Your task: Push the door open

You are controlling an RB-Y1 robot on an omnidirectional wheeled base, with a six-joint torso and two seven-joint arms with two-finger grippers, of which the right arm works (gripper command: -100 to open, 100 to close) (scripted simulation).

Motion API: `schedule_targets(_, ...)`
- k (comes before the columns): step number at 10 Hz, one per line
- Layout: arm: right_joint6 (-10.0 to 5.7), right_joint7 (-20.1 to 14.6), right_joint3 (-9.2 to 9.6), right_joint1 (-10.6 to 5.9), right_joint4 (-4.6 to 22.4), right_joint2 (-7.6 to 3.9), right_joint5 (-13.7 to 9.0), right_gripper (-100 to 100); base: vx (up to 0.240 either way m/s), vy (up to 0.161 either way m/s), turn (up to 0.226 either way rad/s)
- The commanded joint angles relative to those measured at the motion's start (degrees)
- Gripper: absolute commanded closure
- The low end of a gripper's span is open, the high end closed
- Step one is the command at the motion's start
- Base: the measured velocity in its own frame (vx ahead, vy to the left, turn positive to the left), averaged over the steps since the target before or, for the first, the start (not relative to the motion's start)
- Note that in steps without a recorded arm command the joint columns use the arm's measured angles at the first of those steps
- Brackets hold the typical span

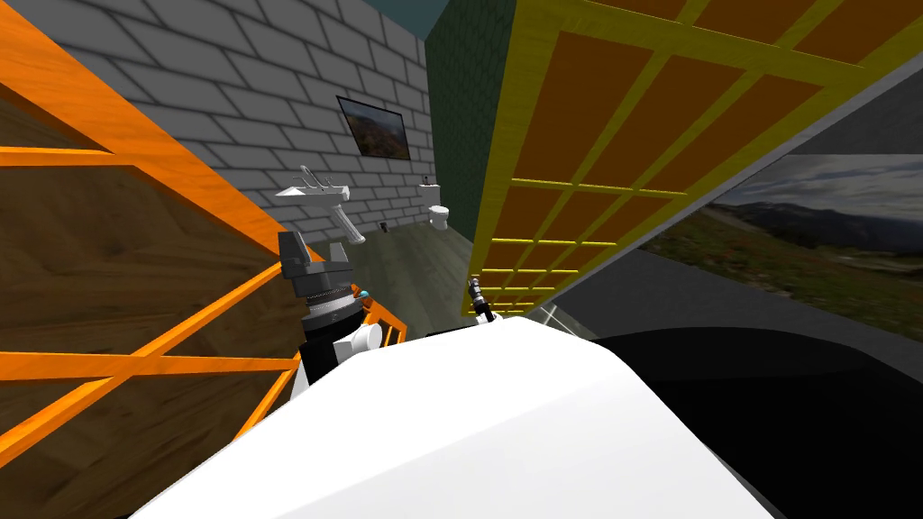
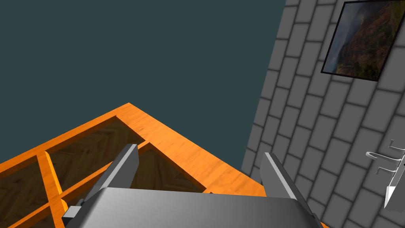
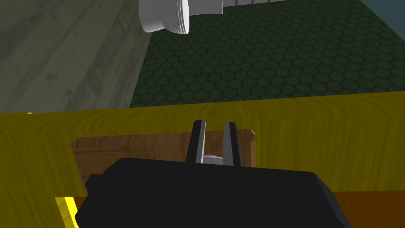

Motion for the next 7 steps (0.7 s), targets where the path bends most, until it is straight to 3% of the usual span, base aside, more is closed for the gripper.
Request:
schedule_targets(1,1.88,0.06,-0.90,2.86,-2.86,-1.90,-0.49,100,-0.015,-0.004,0.044)
schedule_targets(2,1.86,-1.29,-1.28,3.37,-5.05,-2.03,-1.13,100,0.011,0.009,0.014)
schedule_targets(7,1.86,-1.29,-1.28,3.37,-5.05,-2.03,-1.13,100,0.013,0.003,-0.003)
